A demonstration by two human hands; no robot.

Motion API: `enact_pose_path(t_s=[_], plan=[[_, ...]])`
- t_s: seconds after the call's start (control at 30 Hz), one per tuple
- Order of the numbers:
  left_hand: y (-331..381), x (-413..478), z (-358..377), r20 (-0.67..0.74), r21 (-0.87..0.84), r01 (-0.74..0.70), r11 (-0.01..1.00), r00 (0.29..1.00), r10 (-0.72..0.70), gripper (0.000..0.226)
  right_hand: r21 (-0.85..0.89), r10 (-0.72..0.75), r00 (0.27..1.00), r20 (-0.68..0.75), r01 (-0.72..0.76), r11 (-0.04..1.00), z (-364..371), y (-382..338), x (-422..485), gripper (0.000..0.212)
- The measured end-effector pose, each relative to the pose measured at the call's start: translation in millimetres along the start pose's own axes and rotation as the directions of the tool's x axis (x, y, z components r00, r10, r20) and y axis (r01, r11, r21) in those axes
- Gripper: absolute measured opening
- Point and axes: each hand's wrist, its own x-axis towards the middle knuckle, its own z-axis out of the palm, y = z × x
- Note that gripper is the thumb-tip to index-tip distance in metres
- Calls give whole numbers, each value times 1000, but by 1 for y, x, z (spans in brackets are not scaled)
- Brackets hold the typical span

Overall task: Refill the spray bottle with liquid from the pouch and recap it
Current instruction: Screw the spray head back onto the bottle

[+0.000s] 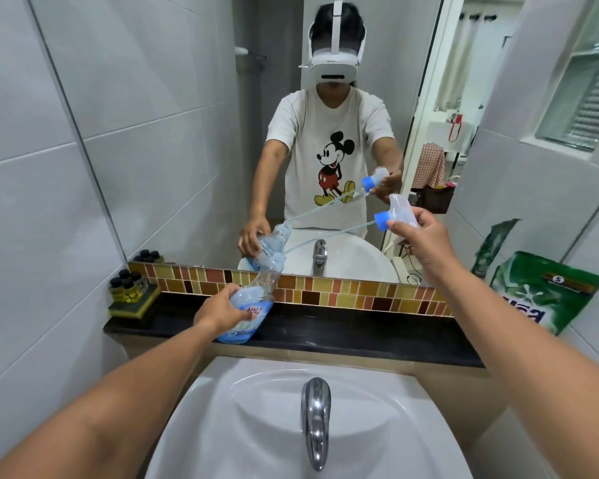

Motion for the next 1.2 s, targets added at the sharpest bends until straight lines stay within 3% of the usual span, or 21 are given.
enact_pose_path(t_s=[0.2, 0.37, 0.73, 0.97, 1.2], plan=[[0, 2, 2, 12, 19, -26, 999, 1000, 26, 49, -44, -16, 999, 35, 17, 999, 8, 2, 3, 36], [0, 4, 1, 13, 21, -33, 999, 999, 33, 48, 17, -12, 1000, -12, 12, 1000, 6, -2, 10, 38], [-1, 5, 0, 10, -12, -19, 1000, 1000, 19, 48, -80, -22, 999, -27, 20, 997, -6, 5, 20, 36], [4, 5, -1, 31, 58, -55, 997, 998, 53, 53, -64, -16, 999, 46, 19, 998, 7, 4, 13, 31], [16, 4, 3, 75, 166, -113, 980, 992, 102, 68, -160, 3, 990, 142, 20, 987, 31, 11, 11, 32]])
